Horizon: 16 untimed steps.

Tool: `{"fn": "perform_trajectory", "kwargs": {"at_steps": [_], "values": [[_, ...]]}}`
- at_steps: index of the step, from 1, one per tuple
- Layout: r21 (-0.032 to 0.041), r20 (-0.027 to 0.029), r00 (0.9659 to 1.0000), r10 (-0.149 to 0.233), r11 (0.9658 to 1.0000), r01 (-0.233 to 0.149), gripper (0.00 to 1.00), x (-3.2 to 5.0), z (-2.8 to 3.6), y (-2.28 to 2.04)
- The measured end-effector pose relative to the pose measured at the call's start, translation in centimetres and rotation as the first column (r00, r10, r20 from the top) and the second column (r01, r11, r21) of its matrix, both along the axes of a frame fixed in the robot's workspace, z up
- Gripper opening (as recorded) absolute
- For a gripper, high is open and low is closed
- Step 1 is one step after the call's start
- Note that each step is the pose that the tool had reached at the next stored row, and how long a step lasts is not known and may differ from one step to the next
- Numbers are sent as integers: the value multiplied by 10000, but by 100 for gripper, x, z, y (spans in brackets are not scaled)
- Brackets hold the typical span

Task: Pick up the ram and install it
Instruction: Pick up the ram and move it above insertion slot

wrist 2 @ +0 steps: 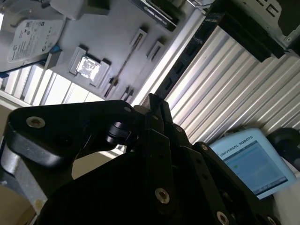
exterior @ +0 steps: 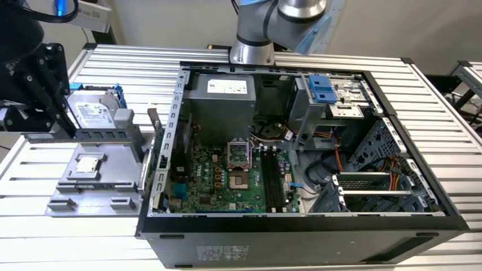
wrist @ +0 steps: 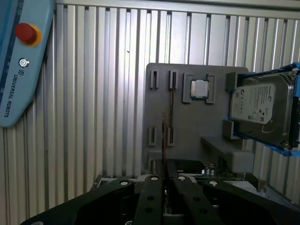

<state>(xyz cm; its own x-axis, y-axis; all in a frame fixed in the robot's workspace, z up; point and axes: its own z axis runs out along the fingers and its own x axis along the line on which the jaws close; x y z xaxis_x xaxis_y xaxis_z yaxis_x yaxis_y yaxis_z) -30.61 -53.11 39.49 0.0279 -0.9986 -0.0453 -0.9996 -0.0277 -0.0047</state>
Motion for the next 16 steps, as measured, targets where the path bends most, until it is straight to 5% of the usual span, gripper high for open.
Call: {"fn": "perform_trajectory", "kwargs": {"at_steps": [16], "values": [[0,0,10000,0,10000,0,0,293,0,0]]}}
